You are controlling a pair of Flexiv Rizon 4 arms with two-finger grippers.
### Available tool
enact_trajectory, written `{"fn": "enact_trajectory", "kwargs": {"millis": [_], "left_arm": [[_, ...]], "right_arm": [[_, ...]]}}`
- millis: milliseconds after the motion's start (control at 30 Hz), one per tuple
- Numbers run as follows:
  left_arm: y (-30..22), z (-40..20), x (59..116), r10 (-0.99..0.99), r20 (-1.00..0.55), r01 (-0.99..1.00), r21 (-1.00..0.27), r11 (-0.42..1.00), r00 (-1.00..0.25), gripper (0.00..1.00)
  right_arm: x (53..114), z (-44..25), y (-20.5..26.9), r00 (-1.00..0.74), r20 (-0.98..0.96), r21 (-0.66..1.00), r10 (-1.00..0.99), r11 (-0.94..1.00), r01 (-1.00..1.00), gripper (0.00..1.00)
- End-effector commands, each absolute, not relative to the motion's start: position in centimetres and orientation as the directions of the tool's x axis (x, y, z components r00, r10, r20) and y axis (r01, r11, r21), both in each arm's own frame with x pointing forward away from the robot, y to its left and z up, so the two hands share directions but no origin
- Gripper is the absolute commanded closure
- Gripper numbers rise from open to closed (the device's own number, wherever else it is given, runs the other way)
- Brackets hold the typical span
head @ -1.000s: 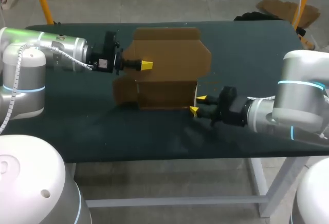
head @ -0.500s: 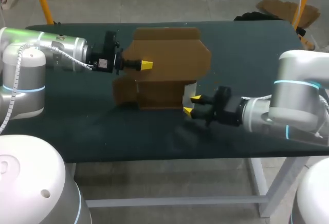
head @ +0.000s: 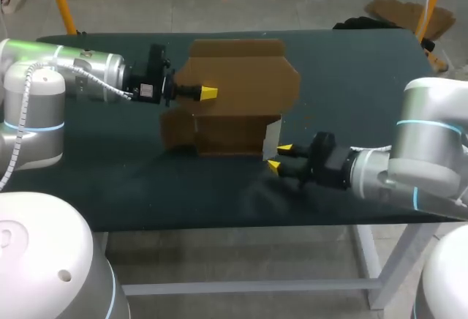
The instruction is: Assemble the packaging by folding the flat box into shape, placing the metal phone stand inside, and closing the box properly
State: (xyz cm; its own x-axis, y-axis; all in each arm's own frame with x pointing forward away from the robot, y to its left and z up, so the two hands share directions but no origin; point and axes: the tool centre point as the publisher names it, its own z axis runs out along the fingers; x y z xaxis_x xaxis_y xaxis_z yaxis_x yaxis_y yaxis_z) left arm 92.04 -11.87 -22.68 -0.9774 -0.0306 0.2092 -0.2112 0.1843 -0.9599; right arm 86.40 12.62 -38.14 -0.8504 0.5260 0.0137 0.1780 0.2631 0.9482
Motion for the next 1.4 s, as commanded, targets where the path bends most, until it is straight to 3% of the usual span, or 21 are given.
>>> {"fn": "enact_trajectory", "kwargs": {"millis": [33,300,767,1167,1400], "left_arm": [[-11.9,-23.0,92.0,-0.029,0.209,-0.211,-0.96,0.185,-0.977,1.0],[-11.9,-23.0,92.0,-0.029,0.209,-0.211,-0.96,0.185,-0.977,1.0],[-11.9,-23.0,92.0,-0.029,0.209,-0.211,-0.96,0.185,-0.977,1.0],[-11.9,-23.0,92.0,-0.029,0.209,-0.211,-0.96,0.185,-0.977,1.0],[-11.9,-23.0,92.0,-0.029,0.209,-0.211,-0.96,0.185,-0.977,1.0]], "right_arm": [[84.9,-37.3,10.5,-0.833,-0.004,0.955,0.553,0.251,0.161,0.47],[85.4,-36.5,8.6,-0.818,-0.056,0.951,0.572,0.281,0.131,0.48],[88.2,-36.7,9.8,-0.798,-0.153,0.925,0.583,0.369,0.093,0.26],[90.1,-37.1,10.8,-0.787,-0.152,0.93,0.598,0.357,0.092,0.28],[90.6,-37.5,11.8,-0.775,-0.148,0.931,0.614,0.351,0.1,0.43]]}}
